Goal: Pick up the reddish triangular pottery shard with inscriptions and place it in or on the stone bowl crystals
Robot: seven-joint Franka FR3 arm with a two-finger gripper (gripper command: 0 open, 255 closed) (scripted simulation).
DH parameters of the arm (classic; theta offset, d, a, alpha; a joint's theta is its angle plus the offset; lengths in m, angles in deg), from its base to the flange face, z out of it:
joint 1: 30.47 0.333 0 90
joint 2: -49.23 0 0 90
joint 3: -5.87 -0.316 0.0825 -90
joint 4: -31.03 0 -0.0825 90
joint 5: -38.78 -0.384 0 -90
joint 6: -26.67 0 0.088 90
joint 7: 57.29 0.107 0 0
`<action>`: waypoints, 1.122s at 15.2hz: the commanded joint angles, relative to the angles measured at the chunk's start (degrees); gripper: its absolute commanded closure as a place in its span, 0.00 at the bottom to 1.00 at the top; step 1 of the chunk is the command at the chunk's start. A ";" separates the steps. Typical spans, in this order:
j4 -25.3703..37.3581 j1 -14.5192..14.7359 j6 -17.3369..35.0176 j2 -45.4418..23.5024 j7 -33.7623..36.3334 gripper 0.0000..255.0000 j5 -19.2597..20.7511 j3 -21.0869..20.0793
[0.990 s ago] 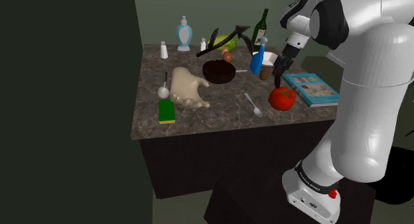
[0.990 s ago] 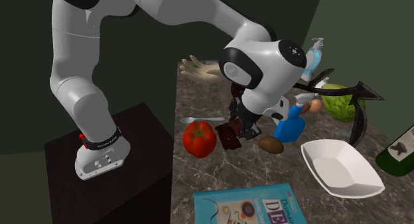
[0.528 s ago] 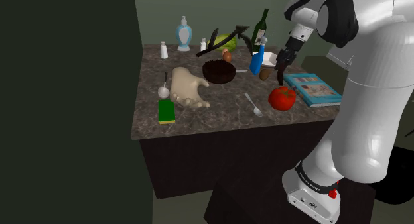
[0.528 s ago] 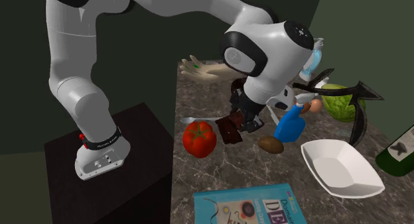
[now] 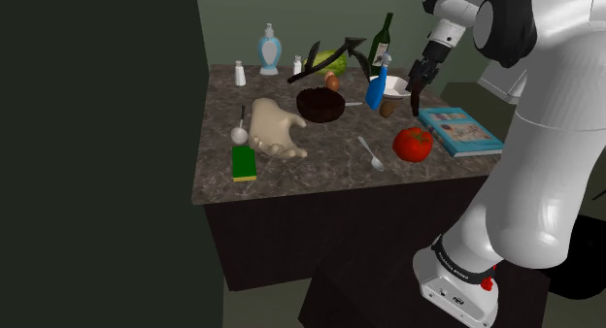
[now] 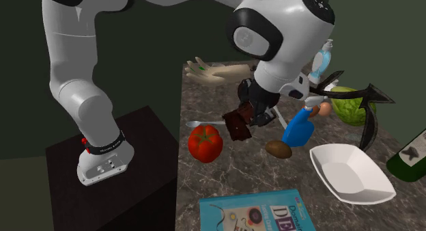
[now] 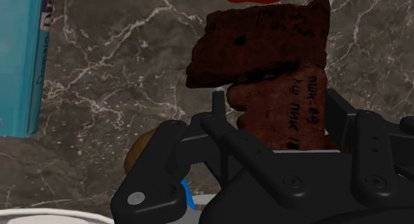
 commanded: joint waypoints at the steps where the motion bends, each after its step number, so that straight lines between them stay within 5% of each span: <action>1: 0.55 0.37 -0.77 0.64 0.45 1.00 0.60 0.45; 9: 7.11 2.23 -2.13 -4.45 8.37 1.00 -5.27 -4.84; 17: 18.83 0.45 -5.22 -12.24 16.40 1.00 -11.91 -11.02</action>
